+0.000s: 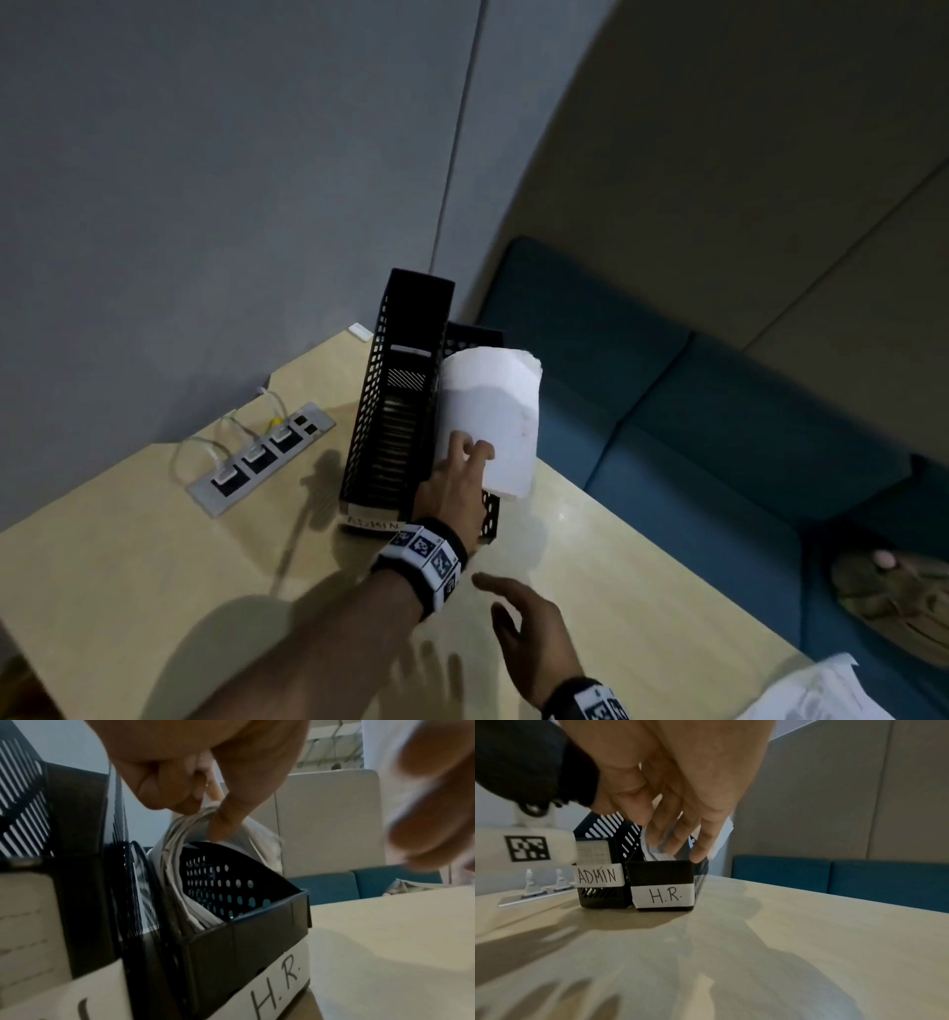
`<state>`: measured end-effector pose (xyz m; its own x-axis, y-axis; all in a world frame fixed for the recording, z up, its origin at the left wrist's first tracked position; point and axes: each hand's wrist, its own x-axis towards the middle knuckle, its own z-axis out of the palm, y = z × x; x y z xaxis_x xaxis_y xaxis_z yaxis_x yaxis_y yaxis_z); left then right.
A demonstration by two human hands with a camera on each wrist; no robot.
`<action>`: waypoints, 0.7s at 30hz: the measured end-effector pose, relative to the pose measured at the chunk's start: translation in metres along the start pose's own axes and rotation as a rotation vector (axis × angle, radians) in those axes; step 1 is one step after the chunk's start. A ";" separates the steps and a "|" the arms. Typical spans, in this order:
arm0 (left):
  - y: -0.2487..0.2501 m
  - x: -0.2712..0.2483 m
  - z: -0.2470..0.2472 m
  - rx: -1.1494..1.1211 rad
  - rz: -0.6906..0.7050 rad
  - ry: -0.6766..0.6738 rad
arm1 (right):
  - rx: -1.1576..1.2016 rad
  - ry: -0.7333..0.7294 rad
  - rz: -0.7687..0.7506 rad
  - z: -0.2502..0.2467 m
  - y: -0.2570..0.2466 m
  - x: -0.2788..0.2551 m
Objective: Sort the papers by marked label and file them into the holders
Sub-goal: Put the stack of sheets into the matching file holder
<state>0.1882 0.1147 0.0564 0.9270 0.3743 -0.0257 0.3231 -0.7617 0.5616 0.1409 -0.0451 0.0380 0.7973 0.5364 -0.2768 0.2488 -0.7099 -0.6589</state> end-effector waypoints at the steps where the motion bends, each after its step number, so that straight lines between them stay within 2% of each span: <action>1: 0.000 0.000 0.000 0.012 0.008 -0.018 | 0.047 0.015 0.046 -0.003 0.003 -0.015; 4: 0.001 -0.002 0.002 0.067 0.018 -0.071 | 0.210 0.111 0.176 -0.010 0.018 -0.066; 7: 0.000 -0.010 0.006 0.062 0.030 -0.082 | 0.422 0.341 0.335 -0.020 0.040 -0.125; 10: 0.006 -0.026 0.018 0.026 0.145 -0.006 | 0.366 0.556 0.491 -0.028 0.098 -0.195; 12: 0.017 -0.048 0.031 -0.021 0.255 0.023 | 0.268 0.715 0.651 -0.032 0.153 -0.252; 14: 0.032 -0.078 0.049 -0.059 0.337 -0.015 | 0.164 0.799 0.873 -0.038 0.204 -0.310; 16: 0.047 -0.111 0.066 -0.080 0.411 -0.119 | 0.097 0.772 1.187 -0.036 0.247 -0.363; 18: 0.060 -0.146 0.087 -0.074 0.460 -0.244 | 0.069 0.631 1.436 -0.022 0.278 -0.402; 19: 0.067 -0.163 0.098 -0.079 0.472 -0.306 | 0.058 0.551 1.474 -0.012 0.289 -0.414; 21: 0.082 -0.196 0.121 -0.100 0.496 -0.425 | 0.059 0.409 1.390 0.013 0.297 -0.425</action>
<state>0.0557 -0.0850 0.0076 0.9625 -0.2653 -0.0568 -0.1618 -0.7295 0.6646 -0.1314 -0.4783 -0.0492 0.4715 -0.7294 -0.4956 -0.8563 -0.5130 -0.0596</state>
